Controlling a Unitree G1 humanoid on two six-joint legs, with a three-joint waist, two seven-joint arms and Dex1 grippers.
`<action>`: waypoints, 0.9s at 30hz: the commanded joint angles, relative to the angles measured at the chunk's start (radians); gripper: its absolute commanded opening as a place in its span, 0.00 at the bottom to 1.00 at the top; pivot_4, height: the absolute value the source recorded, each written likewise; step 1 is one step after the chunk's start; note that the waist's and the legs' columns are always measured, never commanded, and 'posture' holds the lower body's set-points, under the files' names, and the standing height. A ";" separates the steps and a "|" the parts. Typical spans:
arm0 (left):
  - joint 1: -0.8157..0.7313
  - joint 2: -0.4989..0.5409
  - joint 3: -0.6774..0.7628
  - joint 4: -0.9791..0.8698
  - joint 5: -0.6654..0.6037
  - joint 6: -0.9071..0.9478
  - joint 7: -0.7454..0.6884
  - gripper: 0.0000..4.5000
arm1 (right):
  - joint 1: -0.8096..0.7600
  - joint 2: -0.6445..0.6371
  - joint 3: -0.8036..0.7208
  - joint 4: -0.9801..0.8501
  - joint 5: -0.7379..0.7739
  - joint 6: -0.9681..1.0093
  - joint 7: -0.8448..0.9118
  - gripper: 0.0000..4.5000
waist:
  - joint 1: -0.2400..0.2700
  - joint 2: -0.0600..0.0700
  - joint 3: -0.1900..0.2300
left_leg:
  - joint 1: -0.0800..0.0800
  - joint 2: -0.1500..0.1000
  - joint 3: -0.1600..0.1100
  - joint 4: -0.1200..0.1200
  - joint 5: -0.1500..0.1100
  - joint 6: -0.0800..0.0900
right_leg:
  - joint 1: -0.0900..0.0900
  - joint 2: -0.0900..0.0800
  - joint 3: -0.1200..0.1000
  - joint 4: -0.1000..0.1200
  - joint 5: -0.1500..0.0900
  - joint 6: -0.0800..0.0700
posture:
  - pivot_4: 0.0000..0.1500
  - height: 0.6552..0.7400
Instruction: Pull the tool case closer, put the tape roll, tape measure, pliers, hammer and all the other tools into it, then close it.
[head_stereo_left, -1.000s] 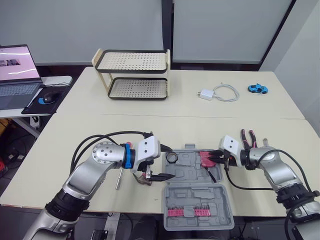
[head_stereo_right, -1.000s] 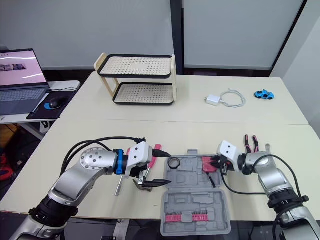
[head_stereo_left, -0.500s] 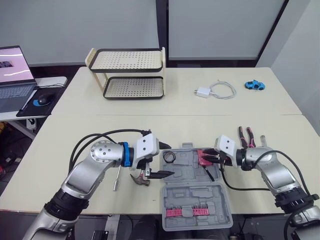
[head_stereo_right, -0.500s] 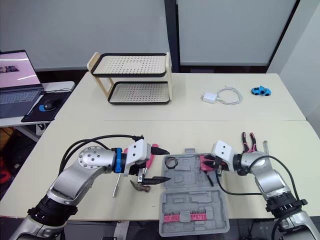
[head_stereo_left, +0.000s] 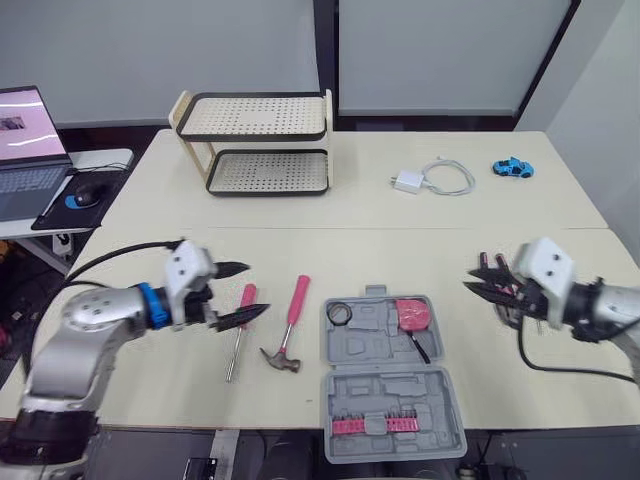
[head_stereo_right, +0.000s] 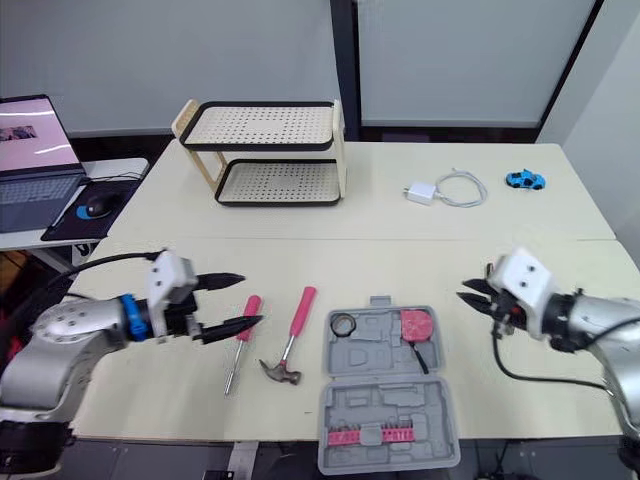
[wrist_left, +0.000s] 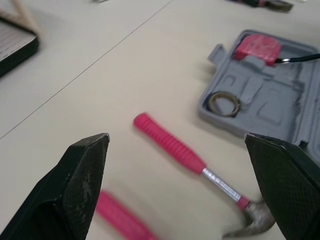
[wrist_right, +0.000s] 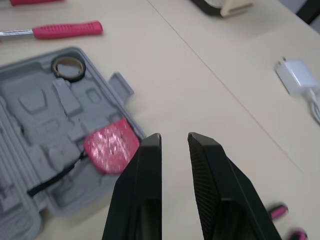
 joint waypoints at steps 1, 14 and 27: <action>0.074 0.002 0.096 0.045 0.009 -0.090 0.018 1.00 | 0.134 0.010 -0.182 -0.033 -0.019 -0.044 -0.021 0.20 | 0.002 0.000 0.000 | 0.000 0.000 0.001 0.000 0.000 0.000 | 0.000 0.000 0.000 0.000 0.000 0.000 | 1.00 1.00; 0.294 -0.040 0.224 0.240 0.019 -0.187 0.122 1.00 | 0.496 0.168 -0.448 0.159 -0.024 -0.255 -0.049 0.74 | 0.012 0.000 0.000 | 0.003 0.001 0.003 -0.001 0.000 0.000 | 0.001 0.000 0.002 0.001 0.000 0.000 | 1.00 1.00; 0.374 -0.036 0.232 -0.103 -0.052 0.057 0.236 1.00 | 0.509 0.154 -0.442 0.178 -0.006 -0.264 -0.064 1.00 | 0.019 0.000 0.000 | 0.002 0.001 0.003 0.000 0.000 0.000 | 0.001 -0.001 0.002 0.000 0.000 0.000 | 1.00 1.00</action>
